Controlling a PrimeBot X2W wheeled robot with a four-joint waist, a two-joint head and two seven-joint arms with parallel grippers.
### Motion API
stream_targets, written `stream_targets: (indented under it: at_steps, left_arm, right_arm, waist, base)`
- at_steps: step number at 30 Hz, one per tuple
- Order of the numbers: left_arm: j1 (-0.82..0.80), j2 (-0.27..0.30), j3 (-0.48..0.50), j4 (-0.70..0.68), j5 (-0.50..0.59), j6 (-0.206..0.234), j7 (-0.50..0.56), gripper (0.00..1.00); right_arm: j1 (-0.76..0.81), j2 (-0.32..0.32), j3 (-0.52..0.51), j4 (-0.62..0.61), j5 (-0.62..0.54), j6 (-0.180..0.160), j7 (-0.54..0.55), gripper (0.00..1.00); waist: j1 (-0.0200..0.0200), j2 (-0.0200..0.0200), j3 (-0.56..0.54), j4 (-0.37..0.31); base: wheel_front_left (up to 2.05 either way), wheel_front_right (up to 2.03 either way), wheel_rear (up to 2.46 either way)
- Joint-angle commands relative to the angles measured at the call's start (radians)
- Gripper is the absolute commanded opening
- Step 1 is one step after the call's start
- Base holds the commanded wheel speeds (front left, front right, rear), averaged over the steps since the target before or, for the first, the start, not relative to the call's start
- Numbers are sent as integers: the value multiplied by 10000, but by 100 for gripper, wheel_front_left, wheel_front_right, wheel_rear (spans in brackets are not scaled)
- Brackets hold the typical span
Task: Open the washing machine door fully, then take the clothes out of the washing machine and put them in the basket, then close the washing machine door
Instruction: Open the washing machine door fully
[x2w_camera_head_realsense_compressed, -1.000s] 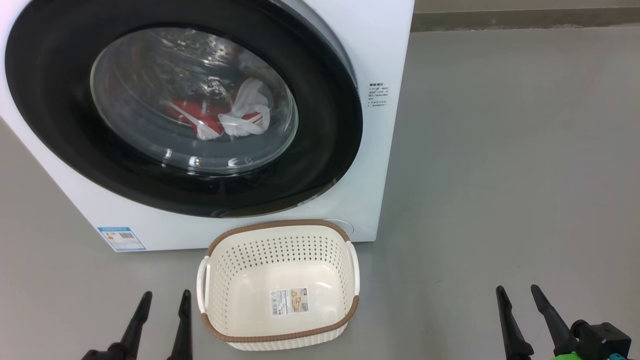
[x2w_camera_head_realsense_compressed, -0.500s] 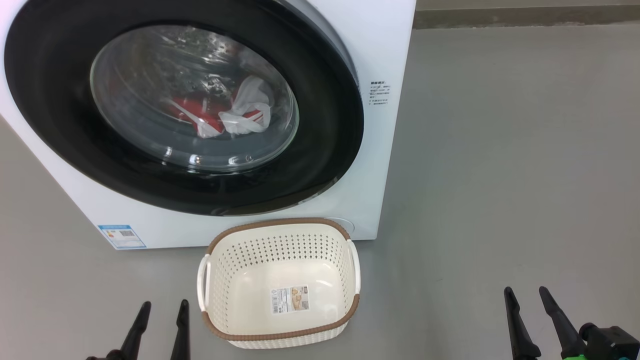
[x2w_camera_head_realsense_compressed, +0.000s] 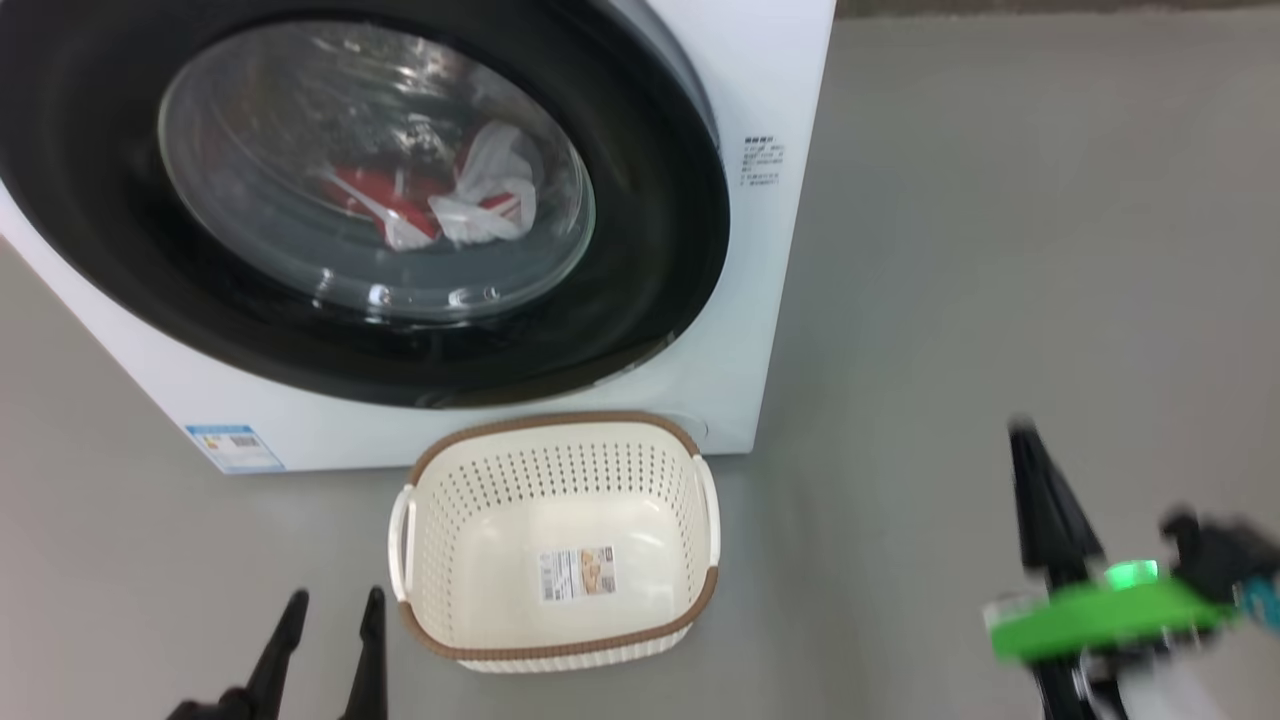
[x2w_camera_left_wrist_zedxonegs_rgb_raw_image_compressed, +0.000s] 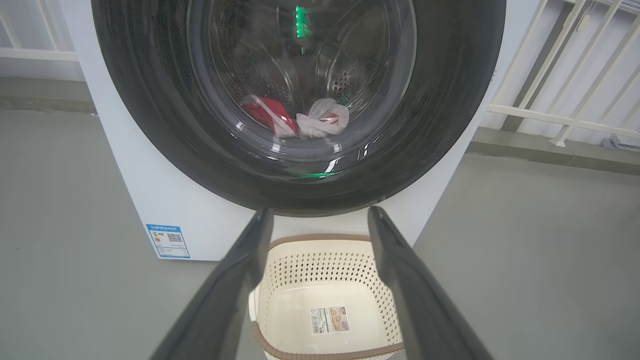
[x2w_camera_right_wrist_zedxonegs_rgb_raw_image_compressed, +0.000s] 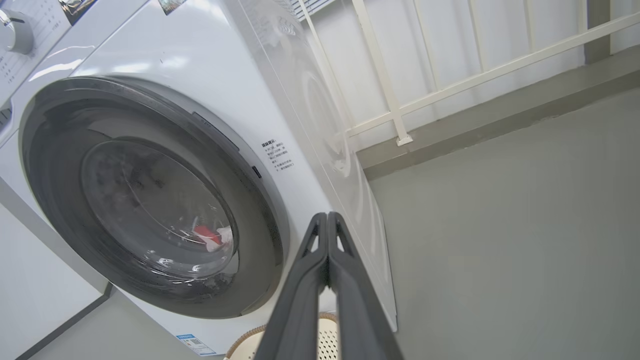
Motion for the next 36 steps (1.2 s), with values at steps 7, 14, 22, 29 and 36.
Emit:
stream_targets:
  at_steps: [7, 14, 22, 29, 36]
  left_arm:
    - [-1020, 110, 13, -259, 40, -59, -122, 100]
    - [-1584, 110, -351, -163, -301, -63, -122, 100]
    - [-2185, 110, -781, -37, -578, -64, -122, 100]
    - [-2680, 110, -1117, 106, -804, -64, -122, 100]
    - [-2956, 110, -1380, 212, -958, -65, -122, 100]
  right_arm:
    - [-3170, -158, 723, 90, 904, 4, -91, 0]
    - [-5514, -532, 1806, 942, 2945, 4, -91, 0]
    - [-7440, -1536, 3263, 1734, 5105, 4, 202, 0]
    - [-8855, -2390, 4325, 1749, 6912, 4, 1456, 0]
    - [-9868, -3079, 4923, 1722, 8198, 4, 2771, 0]
  waist:
    - [0, 0, 865, 317]
    - [0, 0, 1732, 954]
    - [0, 0, 2693, 1466]
    - [0, 0, 3293, 1721]
    - [0, 0, 3747, 1858]
  base:
    - [0, 0, 0]
    - [0, 0, 0]
    - [0, 0, 0]
    - [0, 0, 0]
    - [0, 0, 0]
